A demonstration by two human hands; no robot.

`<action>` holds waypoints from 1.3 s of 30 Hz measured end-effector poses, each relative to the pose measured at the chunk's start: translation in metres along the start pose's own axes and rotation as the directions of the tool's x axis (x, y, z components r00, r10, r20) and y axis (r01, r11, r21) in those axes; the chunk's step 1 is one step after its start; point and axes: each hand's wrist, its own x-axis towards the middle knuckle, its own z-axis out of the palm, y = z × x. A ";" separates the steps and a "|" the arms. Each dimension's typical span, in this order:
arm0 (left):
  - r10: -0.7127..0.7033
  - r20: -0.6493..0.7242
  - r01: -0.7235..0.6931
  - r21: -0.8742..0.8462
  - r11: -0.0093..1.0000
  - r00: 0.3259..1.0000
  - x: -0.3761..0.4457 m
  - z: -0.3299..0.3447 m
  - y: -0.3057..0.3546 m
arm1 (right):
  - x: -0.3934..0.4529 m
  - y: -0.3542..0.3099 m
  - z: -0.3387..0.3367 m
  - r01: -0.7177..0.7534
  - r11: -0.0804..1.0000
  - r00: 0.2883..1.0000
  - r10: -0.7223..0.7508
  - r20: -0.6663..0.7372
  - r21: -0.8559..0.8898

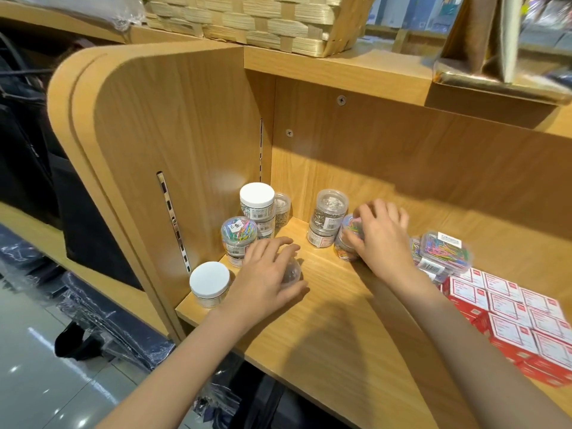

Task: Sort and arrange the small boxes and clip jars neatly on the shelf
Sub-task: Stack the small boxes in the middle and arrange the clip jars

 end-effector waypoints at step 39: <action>-0.158 -0.204 0.193 0.166 0.967 0.966 -0.017 -0.031 -0.052 | 0.101 -0.071 0.042 0.360 0.908 0.925 -0.377 0.041 0.214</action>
